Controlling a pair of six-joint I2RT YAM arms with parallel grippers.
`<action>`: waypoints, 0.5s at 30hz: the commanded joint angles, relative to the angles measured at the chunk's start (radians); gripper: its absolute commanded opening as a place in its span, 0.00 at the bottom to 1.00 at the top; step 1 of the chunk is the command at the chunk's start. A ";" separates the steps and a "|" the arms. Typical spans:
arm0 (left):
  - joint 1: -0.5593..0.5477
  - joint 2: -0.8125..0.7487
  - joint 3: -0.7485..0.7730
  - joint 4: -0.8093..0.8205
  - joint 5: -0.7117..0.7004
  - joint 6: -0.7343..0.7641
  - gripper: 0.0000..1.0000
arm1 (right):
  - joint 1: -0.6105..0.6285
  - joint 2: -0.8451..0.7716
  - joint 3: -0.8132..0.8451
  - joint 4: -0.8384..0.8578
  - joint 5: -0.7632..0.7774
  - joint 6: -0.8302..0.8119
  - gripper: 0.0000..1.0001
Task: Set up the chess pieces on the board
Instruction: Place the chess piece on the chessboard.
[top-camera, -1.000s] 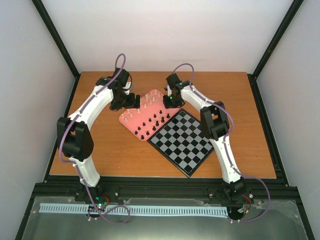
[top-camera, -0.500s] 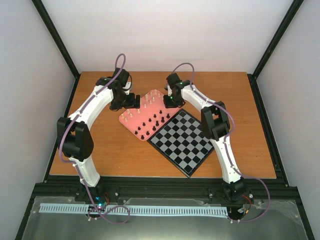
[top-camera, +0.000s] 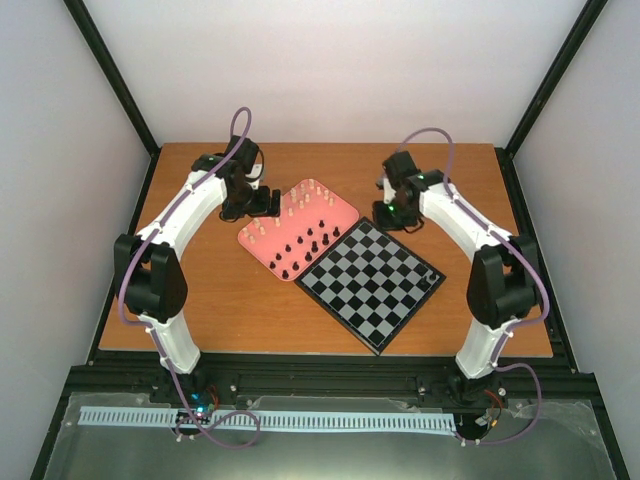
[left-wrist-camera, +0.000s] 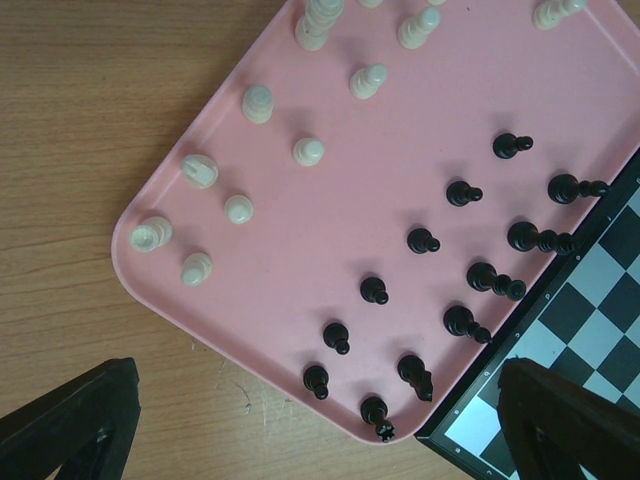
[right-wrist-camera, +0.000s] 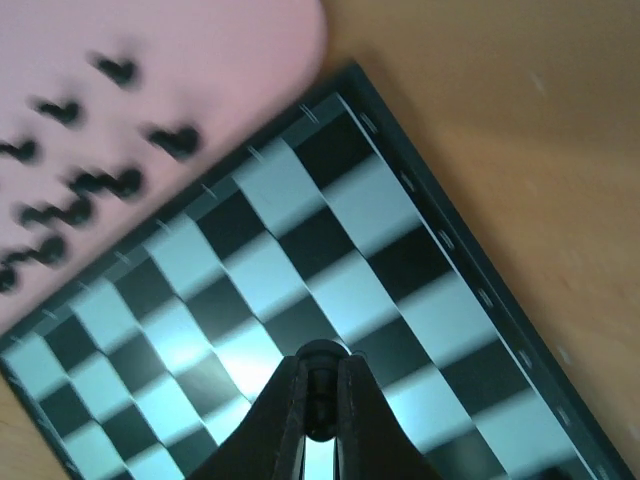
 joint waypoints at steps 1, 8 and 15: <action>0.005 -0.017 0.008 0.008 0.008 -0.003 1.00 | -0.048 -0.095 -0.176 -0.039 0.051 -0.006 0.03; 0.005 -0.018 0.001 0.013 0.015 -0.006 1.00 | -0.106 -0.197 -0.340 -0.035 0.047 -0.001 0.03; 0.004 -0.011 -0.001 0.016 0.018 -0.009 1.00 | -0.112 -0.242 -0.437 -0.020 0.068 0.010 0.03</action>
